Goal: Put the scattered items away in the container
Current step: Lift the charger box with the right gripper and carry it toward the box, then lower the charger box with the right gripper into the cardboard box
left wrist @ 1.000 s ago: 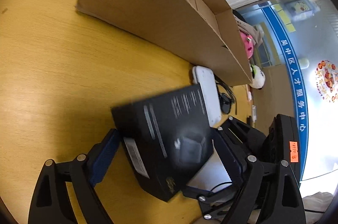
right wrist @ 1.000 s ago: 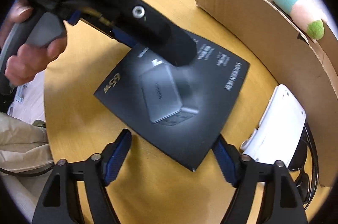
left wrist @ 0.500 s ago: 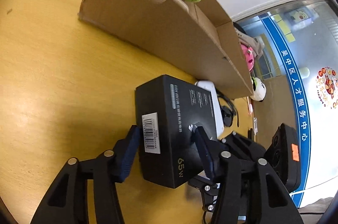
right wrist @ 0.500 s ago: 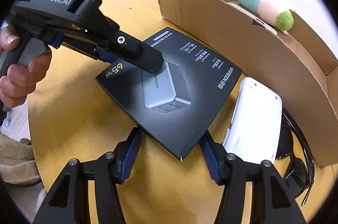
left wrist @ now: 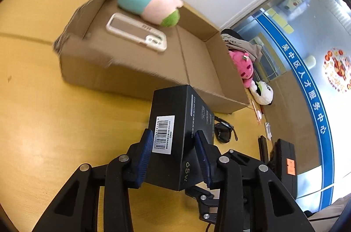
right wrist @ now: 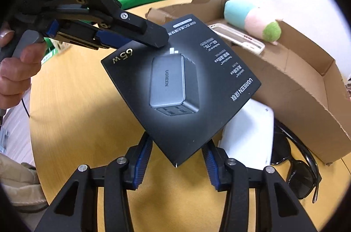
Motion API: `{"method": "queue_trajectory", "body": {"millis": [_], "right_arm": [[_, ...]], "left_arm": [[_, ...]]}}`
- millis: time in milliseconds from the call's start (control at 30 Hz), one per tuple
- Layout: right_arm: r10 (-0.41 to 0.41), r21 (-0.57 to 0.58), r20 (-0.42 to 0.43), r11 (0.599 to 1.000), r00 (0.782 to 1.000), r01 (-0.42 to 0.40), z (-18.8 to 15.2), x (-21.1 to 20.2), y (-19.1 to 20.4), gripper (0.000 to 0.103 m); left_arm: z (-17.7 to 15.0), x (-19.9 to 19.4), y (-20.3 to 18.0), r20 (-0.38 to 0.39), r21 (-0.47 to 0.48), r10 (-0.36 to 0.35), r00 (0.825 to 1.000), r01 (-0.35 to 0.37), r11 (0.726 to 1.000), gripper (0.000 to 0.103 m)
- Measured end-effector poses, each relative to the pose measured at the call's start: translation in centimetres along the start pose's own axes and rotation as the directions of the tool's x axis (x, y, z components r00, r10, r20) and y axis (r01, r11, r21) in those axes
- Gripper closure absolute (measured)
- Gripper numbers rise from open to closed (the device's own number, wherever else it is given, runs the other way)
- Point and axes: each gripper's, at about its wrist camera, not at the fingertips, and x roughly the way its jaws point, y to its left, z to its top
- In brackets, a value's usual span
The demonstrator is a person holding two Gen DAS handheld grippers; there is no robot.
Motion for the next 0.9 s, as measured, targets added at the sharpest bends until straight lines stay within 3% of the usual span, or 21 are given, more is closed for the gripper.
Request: {"method": "queue_trajectory", "body": {"millis": [67, 100, 167, 233, 300, 433, 500, 733, 900], "right_arm": [[-0.003, 0.025, 0.03, 1.0, 1.0, 0.002, 3.9, 3.4, 3.5, 0.058], [-0.005, 0.042, 0.051, 0.999, 0.999, 0.002, 4.2, 3.2, 3.0, 0.058], [-0.008, 0.066, 0.084, 0.998, 0.996, 0.002, 5.0, 4.1, 7.1, 0.058], [-0.015, 0.091, 0.121, 0.996, 0.993, 0.004, 5.0, 3.4, 6.7, 0.058], [-0.026, 0.118, 0.151, 0.993, 0.988, 0.008, 9.1, 6.8, 4.4, 0.058], [-0.053, 0.16, 0.191, 0.987, 0.98, 0.022, 10.7, 7.4, 2.4, 0.058], [-0.073, 0.173, 0.204, 0.984, 0.976, 0.037, 14.1, 10.6, -0.6, 0.058], [-0.138, 0.174, 0.247, 0.98, 0.959, 0.096, 16.1, 10.6, -4.6, 0.058], [-0.149, 0.149, 0.229, 0.982, 0.962, 0.116, 18.3, 11.6, -5.9, 0.058]], "left_arm": [[0.5, -0.2, -1.3, 0.009, 0.033, -0.009, 1.0, 0.008, 0.999, 0.064], [0.8, -0.2, -2.1, 0.014, 0.052, -0.012, 1.0, 0.011, 0.999, 0.065], [1.4, -0.2, -3.6, 0.024, 0.09, -0.009, 1.0, 0.007, 0.996, 0.065], [2.1, 0.0, -4.9, 0.032, 0.123, 0.002, 0.999, -0.006, 0.992, 0.065], [2.6, 0.1, -6.2, 0.039, 0.151, 0.004, 0.999, -0.009, 0.988, 0.065], [3.7, 0.5, -8.7, 0.048, 0.216, -0.014, 0.999, 0.004, 0.976, 0.065], [4.4, 0.7, -9.9, 0.057, 0.245, -0.02, 0.998, 0.005, 0.97, 0.065], [7.3, 1.1, -12.2, 0.093, 0.303, -0.039, 0.995, 0.009, 0.953, 0.065], [8.8, 1.4, -11.7, 0.109, 0.299, -0.043, 0.993, 0.008, 0.954, 0.065]]}}
